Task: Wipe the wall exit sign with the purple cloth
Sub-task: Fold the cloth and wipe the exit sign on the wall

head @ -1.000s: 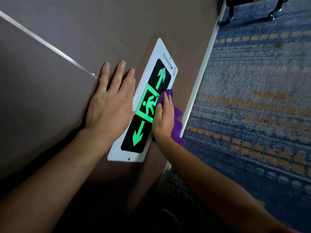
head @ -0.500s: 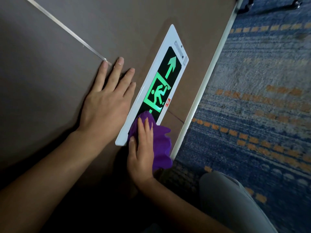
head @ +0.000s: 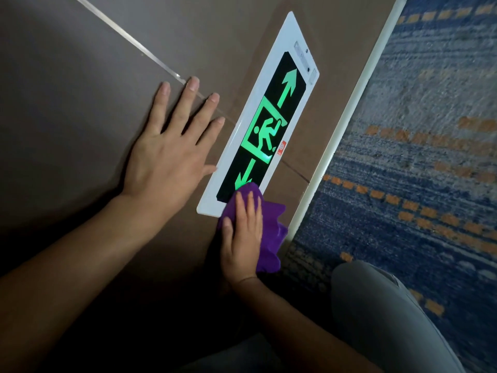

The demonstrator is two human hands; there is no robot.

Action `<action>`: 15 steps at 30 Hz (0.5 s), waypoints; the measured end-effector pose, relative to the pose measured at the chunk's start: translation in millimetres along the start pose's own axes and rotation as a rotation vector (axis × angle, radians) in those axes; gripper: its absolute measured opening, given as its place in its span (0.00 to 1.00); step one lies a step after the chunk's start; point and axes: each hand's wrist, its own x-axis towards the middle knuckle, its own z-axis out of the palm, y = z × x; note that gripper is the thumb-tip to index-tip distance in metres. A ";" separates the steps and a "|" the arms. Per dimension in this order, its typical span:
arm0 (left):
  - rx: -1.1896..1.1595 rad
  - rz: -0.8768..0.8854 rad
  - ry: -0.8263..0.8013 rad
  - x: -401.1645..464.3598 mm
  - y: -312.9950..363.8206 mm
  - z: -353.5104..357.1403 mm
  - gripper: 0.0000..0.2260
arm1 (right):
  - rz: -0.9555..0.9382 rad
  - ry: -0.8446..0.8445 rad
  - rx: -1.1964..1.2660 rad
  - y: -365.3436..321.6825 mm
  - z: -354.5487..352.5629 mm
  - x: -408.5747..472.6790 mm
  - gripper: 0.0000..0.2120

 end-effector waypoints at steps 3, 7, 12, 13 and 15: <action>-0.077 -0.050 0.001 -19.8 -11.0 -1.7 0.42 | 0.007 -0.026 0.008 14.9 -2.5 3.7 0.27; -0.098 -0.103 -0.029 -36.2 -19.5 -4.6 0.44 | 0.095 0.019 0.057 18.8 -2.2 10.7 0.26; -0.060 -0.105 -0.019 -35.6 -16.2 -3.1 0.43 | 0.410 0.113 0.216 -0.6 -3.6 21.3 0.25; -0.057 -0.108 -0.009 -35.8 -16.2 -2.0 0.43 | 0.426 0.115 0.228 -8.8 -2.9 19.4 0.25; -0.047 -0.110 0.003 -36.4 -15.8 -1.2 0.43 | 0.463 0.092 0.255 -26.1 -2.3 11.3 0.26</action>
